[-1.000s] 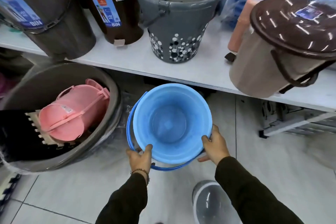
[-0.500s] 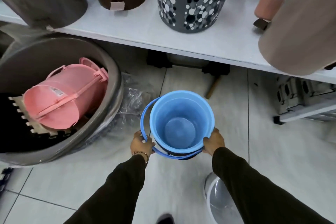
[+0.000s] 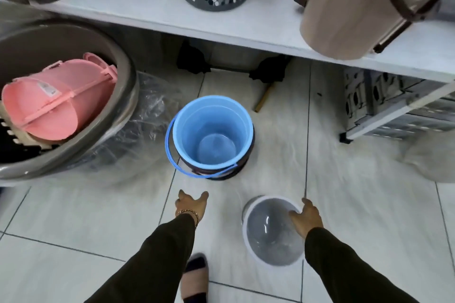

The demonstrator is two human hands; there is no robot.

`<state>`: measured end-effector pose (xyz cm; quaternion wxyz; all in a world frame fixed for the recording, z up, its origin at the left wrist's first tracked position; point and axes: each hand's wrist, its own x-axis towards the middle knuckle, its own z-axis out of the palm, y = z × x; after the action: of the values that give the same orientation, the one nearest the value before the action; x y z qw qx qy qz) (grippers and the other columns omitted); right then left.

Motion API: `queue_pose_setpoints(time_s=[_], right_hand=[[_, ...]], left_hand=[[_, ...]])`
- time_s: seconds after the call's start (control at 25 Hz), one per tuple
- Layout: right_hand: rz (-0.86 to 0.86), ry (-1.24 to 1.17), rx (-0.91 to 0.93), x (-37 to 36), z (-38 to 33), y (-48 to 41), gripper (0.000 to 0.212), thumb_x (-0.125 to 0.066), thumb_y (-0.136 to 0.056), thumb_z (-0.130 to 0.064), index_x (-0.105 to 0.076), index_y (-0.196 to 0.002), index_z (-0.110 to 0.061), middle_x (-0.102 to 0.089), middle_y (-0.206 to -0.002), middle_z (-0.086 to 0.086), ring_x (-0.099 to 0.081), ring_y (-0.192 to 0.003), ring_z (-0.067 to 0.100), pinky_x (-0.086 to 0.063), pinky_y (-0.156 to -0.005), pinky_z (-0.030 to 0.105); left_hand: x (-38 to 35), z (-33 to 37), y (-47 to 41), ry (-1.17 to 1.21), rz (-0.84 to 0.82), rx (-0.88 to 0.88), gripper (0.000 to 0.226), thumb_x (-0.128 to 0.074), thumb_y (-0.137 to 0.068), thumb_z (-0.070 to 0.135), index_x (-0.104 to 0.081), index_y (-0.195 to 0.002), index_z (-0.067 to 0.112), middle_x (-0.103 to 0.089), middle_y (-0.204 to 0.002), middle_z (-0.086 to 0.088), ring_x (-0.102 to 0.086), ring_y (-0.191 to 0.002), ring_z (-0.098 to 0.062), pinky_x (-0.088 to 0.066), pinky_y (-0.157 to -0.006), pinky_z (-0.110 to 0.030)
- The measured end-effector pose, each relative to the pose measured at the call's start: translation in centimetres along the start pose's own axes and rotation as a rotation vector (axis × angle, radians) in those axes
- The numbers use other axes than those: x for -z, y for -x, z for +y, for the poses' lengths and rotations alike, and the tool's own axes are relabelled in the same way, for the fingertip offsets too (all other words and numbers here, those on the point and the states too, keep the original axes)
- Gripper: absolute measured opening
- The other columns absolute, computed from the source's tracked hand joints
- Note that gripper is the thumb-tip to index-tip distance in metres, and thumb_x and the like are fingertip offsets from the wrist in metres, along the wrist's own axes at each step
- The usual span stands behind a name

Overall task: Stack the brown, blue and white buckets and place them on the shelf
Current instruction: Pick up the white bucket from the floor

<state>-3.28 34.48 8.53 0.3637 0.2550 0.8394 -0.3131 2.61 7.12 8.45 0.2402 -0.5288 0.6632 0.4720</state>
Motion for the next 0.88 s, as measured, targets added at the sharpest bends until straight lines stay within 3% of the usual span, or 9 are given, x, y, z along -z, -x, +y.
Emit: queue_pose_setpoints(time_s=[0.16, 0.28, 0.32, 0.4, 0.48, 0.6, 0.72, 0.88], right_hand=[[-0.059, -0.010, -0.119, -0.7, 10.7, -0.4, 0.073, -0.059, -0.094, -0.013, -0.019, -0.153, -0.003, -0.036, -0.155, 0.023, -0.041, -0.138, 0.039, -0.036, -0.109, 0.039], [-0.132, -0.139, -0.185, -3.4, 16.5, -2.3, 0.073, -0.058, -0.096, -0.023, -0.018, -0.154, -0.003, -0.032, -0.157, 0.019, -0.039, -0.140, 0.038, -0.036, -0.114, 0.046], [-0.161, -0.211, -0.195, -4.4, 17.8, -3.1, 0.073, -0.057, -0.097, -0.026, -0.018, -0.154, -0.004, -0.033, -0.157, 0.018, -0.040, -0.139, 0.038, -0.037, -0.113, 0.048], [-0.192, -0.391, -0.185, -5.9, 18.8, -4.3, 0.068, -0.056, -0.097, -0.027, -0.023, -0.153, -0.006, -0.045, -0.145, 0.014, -0.051, -0.126, 0.035, -0.045, -0.104, 0.045], [-0.194, -0.552, -0.133, -6.1, 19.0, -5.2, 0.056, -0.058, -0.096, -0.019, -0.036, -0.146, -0.007, -0.054, -0.131, 0.009, -0.057, -0.110, 0.032, -0.049, -0.091, 0.043], [-0.095, -0.662, -0.060, -3.8, 17.4, -4.9, 0.043, -0.061, -0.091, -0.010, -0.050, -0.133, -0.007, -0.060, -0.128, 0.017, -0.060, -0.114, 0.036, -0.054, -0.089, 0.047], [0.135, -0.649, 0.080, 0.7, 14.4, -2.8, 0.039, -0.059, -0.093, -0.020, -0.055, -0.130, -0.009, -0.064, -0.123, 0.016, -0.062, -0.107, 0.034, -0.054, -0.092, 0.046], [0.291, -0.633, 0.350, 6.7, 7.5, 1.3, 0.041, -0.057, -0.095, -0.023, -0.054, -0.135, -0.014, -0.064, -0.124, 0.005, -0.061, -0.108, 0.024, -0.048, -0.093, 0.032]], left_hand=[[-9.1, -7.7, 1.8, -0.045, -0.199, 0.030, 0.097, -0.060, -0.090, 0.046, -0.001, -0.155, 0.006, -0.022, -0.162, -0.016, -0.028, -0.147, -0.032, -0.024, -0.120, -0.036], [-15.8, -12.2, 1.9, 0.096, -0.299, 0.083, 0.087, -0.062, -0.091, 0.038, -0.009, -0.156, 0.014, -0.040, -0.153, -0.020, -0.047, -0.135, -0.037, -0.038, -0.114, -0.044], [-17.4, -13.2, 1.8, 0.153, -0.291, 0.067, 0.083, -0.063, -0.092, 0.033, -0.012, -0.155, 0.017, -0.050, -0.145, -0.020, -0.057, -0.122, -0.037, -0.048, -0.104, -0.043], [-19.3, -13.6, 1.7, 0.239, -0.248, -0.007, 0.073, -0.064, -0.090, 0.019, -0.023, -0.150, 0.023, -0.059, -0.128, -0.016, -0.066, -0.097, -0.036, -0.061, -0.068, -0.036], [-20.2, -13.4, 1.5, 0.261, -0.182, -0.076, 0.066, -0.060, -0.087, 0.006, -0.032, -0.143, 0.028, -0.059, -0.123, -0.017, -0.066, -0.093, -0.041, -0.059, -0.049, -0.032], [-19.5, -11.6, 2.7, 0.227, -0.139, -0.113, 0.065, -0.051, -0.082, -0.001, -0.040, -0.138, 0.030, -0.064, -0.115, -0.022, -0.068, -0.091, -0.047, -0.061, -0.046, -0.036], [-18.0, -8.9, 5.2, 0.211, -0.186, -0.167, 0.064, -0.050, -0.082, -0.001, -0.042, -0.138, 0.030, -0.070, -0.104, -0.024, -0.072, -0.079, -0.041, -0.063, -0.053, -0.039], [-14.2, -2.0, 9.3, 0.308, -0.218, -0.317, 0.065, -0.052, -0.086, 0.001, -0.040, -0.139, 0.036, -0.070, -0.085, -0.006, -0.070, -0.061, -0.027, -0.057, -0.043, -0.028]])
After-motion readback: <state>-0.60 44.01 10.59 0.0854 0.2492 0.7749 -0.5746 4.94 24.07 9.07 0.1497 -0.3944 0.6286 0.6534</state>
